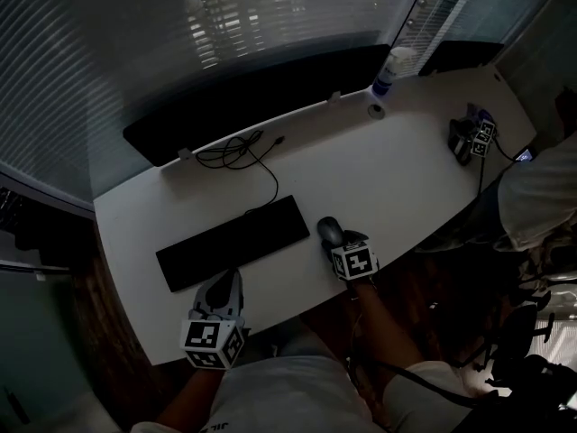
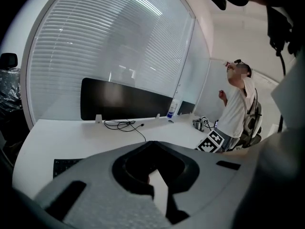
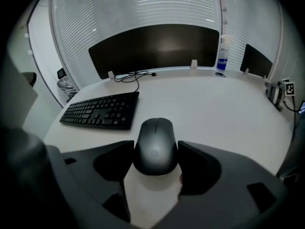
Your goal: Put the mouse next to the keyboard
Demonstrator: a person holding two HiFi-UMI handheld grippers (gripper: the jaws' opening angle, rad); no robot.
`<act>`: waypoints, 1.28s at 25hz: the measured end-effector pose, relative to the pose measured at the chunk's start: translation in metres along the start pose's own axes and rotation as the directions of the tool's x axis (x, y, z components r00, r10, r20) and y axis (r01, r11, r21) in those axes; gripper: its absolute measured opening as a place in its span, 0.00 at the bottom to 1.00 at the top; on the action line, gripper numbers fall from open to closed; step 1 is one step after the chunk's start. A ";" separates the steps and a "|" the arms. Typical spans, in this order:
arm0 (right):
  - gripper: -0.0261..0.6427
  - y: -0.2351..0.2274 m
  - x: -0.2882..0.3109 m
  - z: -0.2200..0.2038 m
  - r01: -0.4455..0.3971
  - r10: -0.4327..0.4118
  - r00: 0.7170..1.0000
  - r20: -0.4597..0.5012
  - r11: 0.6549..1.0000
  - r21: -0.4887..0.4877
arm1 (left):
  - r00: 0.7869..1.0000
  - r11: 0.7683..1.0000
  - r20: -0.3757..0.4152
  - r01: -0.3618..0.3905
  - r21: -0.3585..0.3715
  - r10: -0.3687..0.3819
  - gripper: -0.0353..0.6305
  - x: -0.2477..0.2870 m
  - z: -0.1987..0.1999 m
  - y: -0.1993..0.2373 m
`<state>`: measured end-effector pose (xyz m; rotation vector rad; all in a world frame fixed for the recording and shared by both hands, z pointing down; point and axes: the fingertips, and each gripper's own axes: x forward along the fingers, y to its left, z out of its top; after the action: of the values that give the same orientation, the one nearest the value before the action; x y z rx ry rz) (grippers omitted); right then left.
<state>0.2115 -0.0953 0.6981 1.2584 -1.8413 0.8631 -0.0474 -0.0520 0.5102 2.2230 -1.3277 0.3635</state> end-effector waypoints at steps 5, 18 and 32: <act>0.48 -0.004 -0.002 -0.011 0.022 -0.022 1.000 -0.011 1.000 0.010 | 0.999 1.000 -0.033 -0.006 0.009 0.007 0.06 -0.019 -0.019 -0.004; 0.48 -0.008 0.008 -0.011 0.015 -0.015 1.000 0.017 1.000 -0.027 | 0.999 0.999 -0.034 -0.037 0.015 0.037 0.06 -0.036 -0.025 -0.004; 0.48 -0.007 0.006 -0.012 0.025 -0.025 0.998 0.058 1.000 -0.001 | 0.997 0.998 -0.041 -0.067 -0.005 0.066 0.06 -0.044 -0.036 -0.005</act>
<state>0.2192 -0.0899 0.7102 1.3152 -1.8668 0.8198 -0.0629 0.0026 0.5172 2.1586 -1.3817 0.4263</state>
